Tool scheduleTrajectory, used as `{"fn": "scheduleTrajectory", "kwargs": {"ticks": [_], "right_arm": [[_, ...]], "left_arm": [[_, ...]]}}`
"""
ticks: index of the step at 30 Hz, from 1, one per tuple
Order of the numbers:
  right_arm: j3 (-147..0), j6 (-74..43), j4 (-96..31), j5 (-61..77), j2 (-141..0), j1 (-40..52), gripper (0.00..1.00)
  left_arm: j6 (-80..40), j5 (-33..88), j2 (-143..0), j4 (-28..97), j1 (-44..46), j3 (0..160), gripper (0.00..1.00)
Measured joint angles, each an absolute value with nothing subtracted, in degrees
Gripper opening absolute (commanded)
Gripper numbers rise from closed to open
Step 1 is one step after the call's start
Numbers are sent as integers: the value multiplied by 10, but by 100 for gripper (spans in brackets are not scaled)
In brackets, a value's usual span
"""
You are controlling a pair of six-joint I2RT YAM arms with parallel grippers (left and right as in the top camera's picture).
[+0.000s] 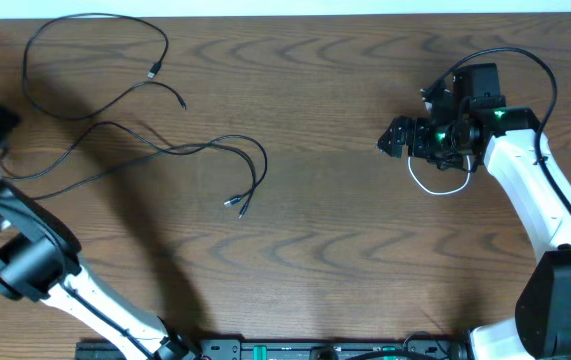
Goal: Untangle cables
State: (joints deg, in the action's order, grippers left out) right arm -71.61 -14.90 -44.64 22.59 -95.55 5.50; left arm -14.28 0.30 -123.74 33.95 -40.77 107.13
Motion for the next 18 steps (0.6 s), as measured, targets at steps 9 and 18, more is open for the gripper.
{"fn": "scheduleTrajectory", "kwargs": {"ticks": [9, 18], "right_arm": [[-716, -148, -446, 225, -956, 55, 99], [-716, -148, -443, 225, -956, 55, 99]], "left_arm": [[-178, 170, -1216, 486, -339, 1072, 97], [-211, 158, -1237, 507, -214, 1071, 97]]}}
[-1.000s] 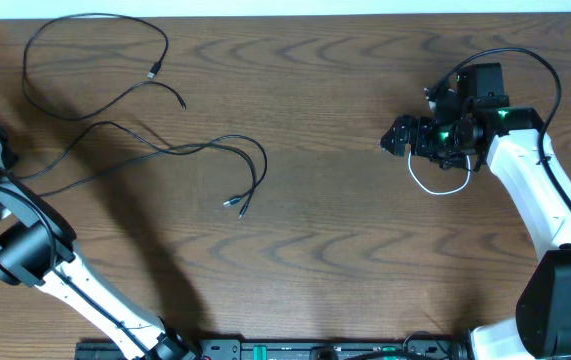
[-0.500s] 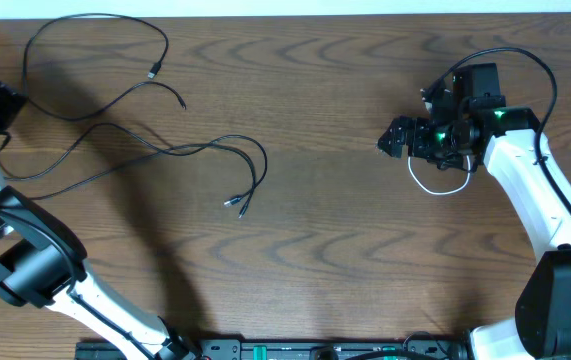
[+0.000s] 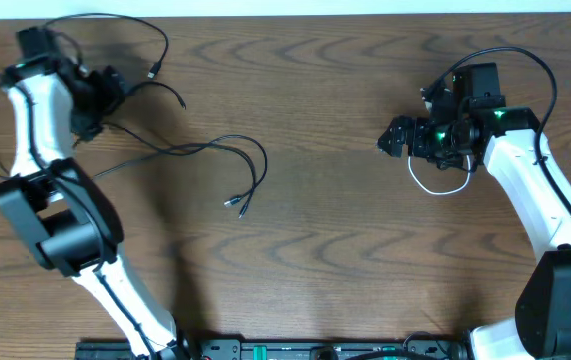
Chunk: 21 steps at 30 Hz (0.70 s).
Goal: Untangle cables
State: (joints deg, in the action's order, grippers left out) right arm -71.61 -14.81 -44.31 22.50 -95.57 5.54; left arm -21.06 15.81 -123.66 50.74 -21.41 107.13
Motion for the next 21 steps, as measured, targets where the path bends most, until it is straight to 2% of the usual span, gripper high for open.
{"fn": "scheduleTrajectory", "kwargs": {"ticks": [2, 3, 5, 6, 9, 10, 11, 14, 21], "right_arm": [[-716, -148, -443, 225, -956, 55, 99], [-716, -148, -444, 225, -956, 55, 99], [-716, -147, -445, 225, -956, 55, 99], [-716, -145, -446, 225, -956, 55, 99], [-716, -143, -446, 225, -956, 55, 99], [-716, -142, -446, 225, -956, 55, 99], [-716, -142, -446, 225, -956, 55, 99], [-716, -140, -447, 225, -956, 58, 99], [-716, -140, -450, 225, -956, 61, 99]], "left_arm": [[-243, 128, -1237, 518, -197, 1070, 96], [-256, 109, -1237, 521, -190, 1067, 91], [-276, 81, -1237, 521, -182, 1056, 77], [-284, 73, -1237, 521, -181, 1050, 65], [-295, 58, -1237, 512, -179, 1026, 50], [-298, 56, -1237, 510, -179, 1018, 35], [-300, 54, -1237, 510, -179, 1007, 24], [-301, 50, -1237, 528, -179, 988, 8], [-330, 9, -1237, 610, -179, 987, 8]]}}
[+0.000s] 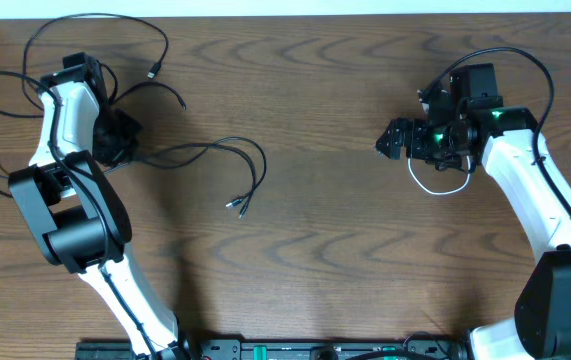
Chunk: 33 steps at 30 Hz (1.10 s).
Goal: Untangle cables
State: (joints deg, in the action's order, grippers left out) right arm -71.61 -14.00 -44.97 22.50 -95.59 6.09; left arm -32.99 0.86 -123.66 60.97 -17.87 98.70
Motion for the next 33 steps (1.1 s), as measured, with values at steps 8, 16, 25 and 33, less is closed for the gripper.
{"fn": "scheduleTrajectory", "kwargs": {"ticks": [8, 16, 25, 33], "right_arm": [[-716, -140, -450, 225, -956, 61, 99], [-716, -140, -451, 225, -956, 61, 99], [-716, -140, -448, 225, -956, 61, 99], [-716, -140, -448, 225, -956, 61, 99]], "left_arm": [[-349, -21, -1237, 700, -179, 1010, 7], [-431, -63, -1237, 793, -178, 1017, 8], [-552, -42, -1237, 886, -177, 997, 7], [-705, -95, -1233, 924, -177, 994, 8]]}}
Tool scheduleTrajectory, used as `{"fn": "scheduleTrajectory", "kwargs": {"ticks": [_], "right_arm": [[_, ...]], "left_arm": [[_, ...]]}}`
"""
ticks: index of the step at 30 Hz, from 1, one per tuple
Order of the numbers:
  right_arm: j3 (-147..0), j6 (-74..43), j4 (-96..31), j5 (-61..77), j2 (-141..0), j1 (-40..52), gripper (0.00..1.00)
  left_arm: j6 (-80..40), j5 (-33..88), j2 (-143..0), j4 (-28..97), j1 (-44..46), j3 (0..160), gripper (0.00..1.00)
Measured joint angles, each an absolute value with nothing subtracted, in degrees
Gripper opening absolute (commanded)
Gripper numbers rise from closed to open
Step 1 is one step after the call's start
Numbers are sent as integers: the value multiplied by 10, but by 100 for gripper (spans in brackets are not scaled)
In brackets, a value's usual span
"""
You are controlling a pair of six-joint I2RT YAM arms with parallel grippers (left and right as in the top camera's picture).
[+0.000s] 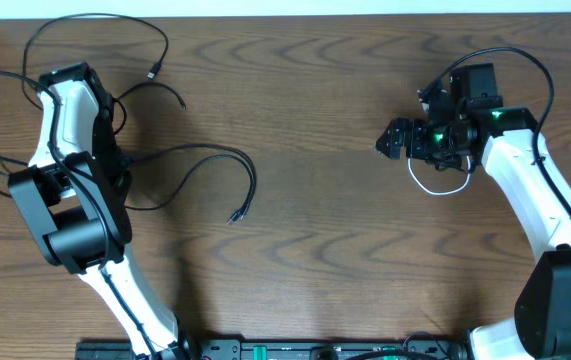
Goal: Untangle cables
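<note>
A thin black cable arcs across the left half of the table, and its plug end lies near the middle. It runs back to my left gripper, which is low over the table and seems shut on it; the fingers are dark and hard to make out. A second black cable loops at the far left corner, its ends lying beside the left arm. My right gripper hovers at the right, and I cannot see how its jaws stand. A white cable loop lies under its wrist.
The table's back edge runs along the top of the view. More black cable trails off the left edge behind the left arm. The right arm's own black lead arches above it.
My left gripper has moved toward the near side of the table. The long black cable has changed shape with it, now bowing up and over, and its plug end has shifted slightly nearer. The right arm has not moved.
At first my left arm was at the far left edge, away from the cables. Then it was over the looped cable at the back left, then beside the long cable. Now that cable is pulled into a new arc. My right gripper stayed over the white loop throughout.
</note>
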State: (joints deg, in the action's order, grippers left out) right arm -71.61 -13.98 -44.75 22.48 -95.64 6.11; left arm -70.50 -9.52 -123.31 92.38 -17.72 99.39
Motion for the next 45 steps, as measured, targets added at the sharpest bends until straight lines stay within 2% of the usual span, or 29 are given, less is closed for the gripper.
{"fn": "scheduleTrajectory", "kwargs": {"ticks": [1, 2, 5, 6, 7, 8, 12, 18, 20, 30, 36, 42, 43, 45], "right_arm": [[-716, -140, -447, 225, -956, 61, 99], [-716, -140, -448, 225, -956, 62, 99], [-716, -140, -446, 223, -956, 62, 99], [-716, -139, -445, 222, -956, 62, 99], [-716, -138, -444, 219, -956, 62, 99], [-716, -138, -444, 216, -956, 62, 99], [-716, -138, -440, 211, -956, 62, 99], [-716, -138, -434, 210, -956, 62, 99], [-716, -138, -430, 210, -956, 62, 99], [-716, -138, -425, 210, -956, 62, 99], [-716, -146, -426, 168, -956, 62, 99], [-716, -203, -422, 54, -956, 44, 99], [-716, -208, -417, 46, -956, 34, 99], [-716, -211, -410, 35, -956, 17, 99]], "left_arm": [[-714, -97, -1231, 924, -177, 994, 8], [-718, -98, -1230, 923, -177, 994, 17], [-721, -102, -1227, 917, -177, 992, 60], [-718, -103, -1227, 909, -177, 988, 66], [-714, -103, -1226, 904, -177, 985, 78], [-709, -102, -1225, 893, -177, 976, 83], [-633, -76, -1223, 834, -177, 943, 84], [-402, 42, -1218, 775, -174, 929, 84], [-366, 60, -1206, 773, -172, 930, 84], [-325, 79, -1046, 771, -172, 938, 85], [-280, 110, -1021, 764, -162, 938, 87], [-174, 207, -1021, 745, -52, 938, 87], [-163, 209, -1021, 735, -17, 938, 92], [-153, 206, -1021, 716, 25, 938, 93]]}}
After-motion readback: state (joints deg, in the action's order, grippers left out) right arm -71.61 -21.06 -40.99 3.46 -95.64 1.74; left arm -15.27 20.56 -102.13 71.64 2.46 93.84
